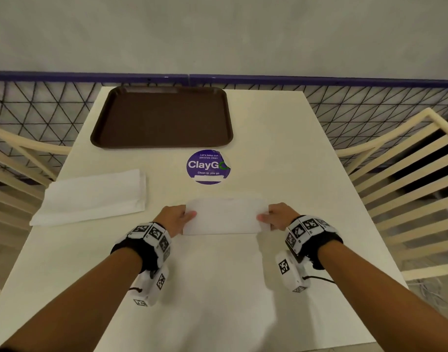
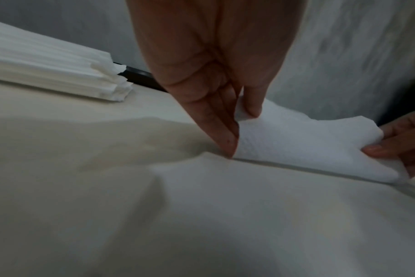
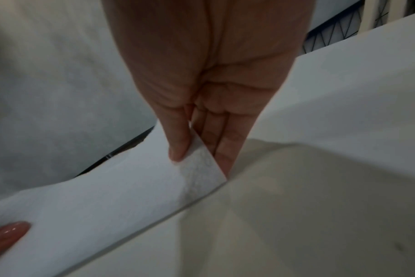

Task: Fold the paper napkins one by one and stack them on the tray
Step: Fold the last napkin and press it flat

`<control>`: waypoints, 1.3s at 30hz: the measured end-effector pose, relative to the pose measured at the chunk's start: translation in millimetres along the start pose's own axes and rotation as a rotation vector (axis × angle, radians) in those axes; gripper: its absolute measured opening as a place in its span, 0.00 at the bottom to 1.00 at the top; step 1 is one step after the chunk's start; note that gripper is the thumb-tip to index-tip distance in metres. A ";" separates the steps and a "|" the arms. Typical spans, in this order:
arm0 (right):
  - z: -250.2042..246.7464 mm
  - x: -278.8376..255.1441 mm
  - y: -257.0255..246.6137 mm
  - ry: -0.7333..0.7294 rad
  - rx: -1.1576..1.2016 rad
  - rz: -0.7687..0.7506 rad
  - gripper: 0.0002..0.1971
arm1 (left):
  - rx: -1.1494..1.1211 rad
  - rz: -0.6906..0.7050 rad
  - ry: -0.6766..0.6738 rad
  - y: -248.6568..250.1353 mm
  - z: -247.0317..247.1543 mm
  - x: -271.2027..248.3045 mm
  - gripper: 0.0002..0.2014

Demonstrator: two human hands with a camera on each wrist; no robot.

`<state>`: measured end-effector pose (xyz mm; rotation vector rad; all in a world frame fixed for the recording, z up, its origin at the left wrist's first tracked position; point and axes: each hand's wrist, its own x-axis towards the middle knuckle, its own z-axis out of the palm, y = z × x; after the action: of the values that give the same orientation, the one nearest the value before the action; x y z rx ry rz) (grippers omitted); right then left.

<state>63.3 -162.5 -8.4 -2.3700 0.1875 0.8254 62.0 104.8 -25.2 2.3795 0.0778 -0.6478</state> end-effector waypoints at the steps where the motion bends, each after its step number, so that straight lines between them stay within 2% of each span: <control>1: -1.4 5.7 0.6 0.002 0.040 0.017 0.13 | -0.004 -0.015 -0.003 3.4 -1.1 2.3 0.14; 3: -2.4 15.2 1.2 0.006 0.064 0.044 0.17 | 0.007 -0.045 -0.007 8.7 -2.7 6.8 0.16; 9: -2.5 34.0 3.3 0.031 0.002 0.086 0.17 | 0.049 -0.103 -0.020 10.8 -4.9 19.4 0.16; 14: -3.1 44.7 3.1 0.051 0.016 0.109 0.22 | 0.039 -0.161 -0.024 13.0 -6.3 27.9 0.20; 20: -3.3 50.1 3.1 0.053 0.001 0.130 0.22 | 0.191 -0.183 -0.040 16.1 -5.8 36.0 0.17; 26: -1.1 51.7 2.5 0.062 0.003 0.116 0.23 | 0.294 -0.211 -0.038 21.8 -4.5 36.3 0.23; 29: -0.9 52.9 2.7 0.075 -0.007 0.121 0.24 | 0.375 -0.132 0.070 26.2 -0.2 37.0 0.18; 32: -0.9 53.2 2.1 0.081 -0.012 0.112 0.25 | 0.555 0.120 0.240 33.7 6.4 32.3 0.21; 34: -0.7 52.8 1.4 0.085 -0.012 0.115 0.25 | 0.764 0.308 0.274 43.3 7.3 25.2 0.28; 35: -1.1 51.7 0.0 0.086 -0.018 0.125 0.24 | 0.891 0.387 0.266 47.7 7.3 22.8 0.27; 36: -0.7 52.6 0.1 0.092 -0.023 0.120 0.25 | 0.941 0.421 0.219 48.6 12.3 23.2 0.26; 38: -0.6 52.6 -1.8 0.095 -0.029 0.126 0.25 | 0.942 0.403 0.155 53.0 16.9 17.6 0.21; 39: -0.7 50.2 -3.9 0.096 -0.029 0.144 0.25 | 0.909 0.406 0.187 55.5 16.8 11.8 0.20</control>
<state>104.8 -156.6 -36.3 -2.4476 0.3925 0.7858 77.2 49.9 -9.2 3.1658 -0.7494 -0.2737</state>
